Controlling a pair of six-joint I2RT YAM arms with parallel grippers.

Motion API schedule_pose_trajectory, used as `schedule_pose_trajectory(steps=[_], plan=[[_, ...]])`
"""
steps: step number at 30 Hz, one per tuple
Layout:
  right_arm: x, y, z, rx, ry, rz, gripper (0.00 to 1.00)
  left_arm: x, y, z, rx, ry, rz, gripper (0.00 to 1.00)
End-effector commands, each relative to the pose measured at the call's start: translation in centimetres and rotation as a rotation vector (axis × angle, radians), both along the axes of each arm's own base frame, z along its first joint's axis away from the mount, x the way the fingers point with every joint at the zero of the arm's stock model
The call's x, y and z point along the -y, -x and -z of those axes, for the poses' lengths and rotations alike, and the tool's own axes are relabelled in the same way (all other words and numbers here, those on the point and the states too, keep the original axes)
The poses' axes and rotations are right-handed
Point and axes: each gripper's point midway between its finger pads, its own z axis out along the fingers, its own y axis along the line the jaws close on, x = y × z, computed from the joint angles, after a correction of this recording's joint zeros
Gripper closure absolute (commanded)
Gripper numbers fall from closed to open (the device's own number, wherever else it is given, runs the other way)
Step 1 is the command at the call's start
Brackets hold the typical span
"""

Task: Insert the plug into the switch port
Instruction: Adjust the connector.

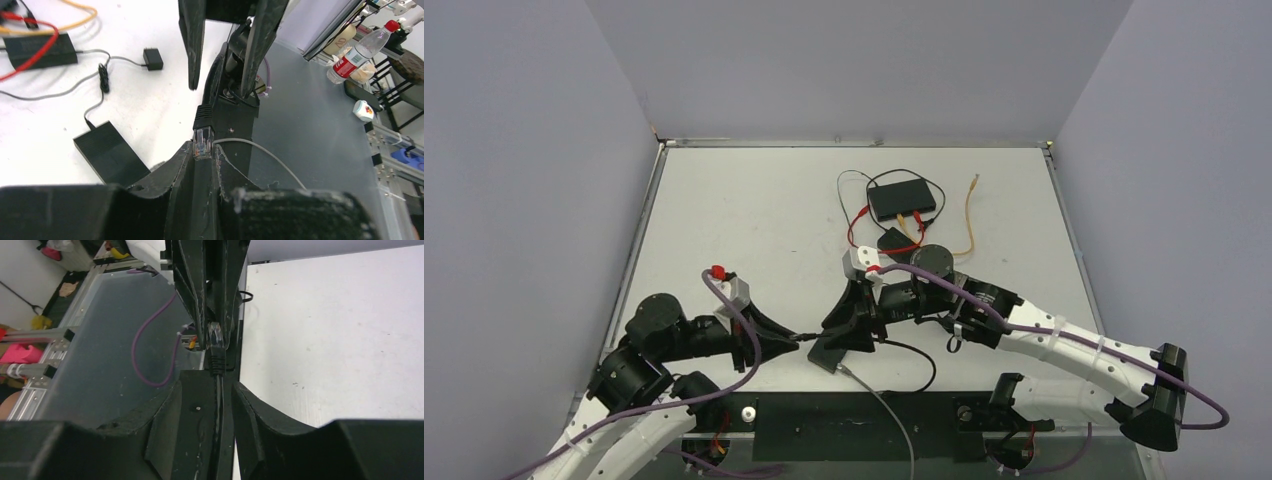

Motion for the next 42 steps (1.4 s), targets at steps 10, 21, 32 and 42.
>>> schedule_pose_trajectory(steps=[10, 21, 32, 42], plan=[[-1.3, 1.4, -4.1, -0.034, -0.115, -0.12, 0.62, -0.7, 0.3, -2.4, 0.224, 0.104, -0.014, 1.0], [-2.8, 0.6, -3.6, -0.051, -0.089, -0.092, 0.62, -0.7, 0.5, -2.4, 0.23, 0.105, -0.007, 1.0], [-3.4, 0.8, -2.4, -0.052, -0.02, -0.104, 0.64, -0.8, 0.5, -2.5, 0.239, 0.104, -0.009, 1.0], [-3.5, 1.0, -1.5, -0.052, 0.018, -0.115, 0.69, -1.0, 0.5, -2.6, 0.249, 0.106, -0.022, 1.0]])
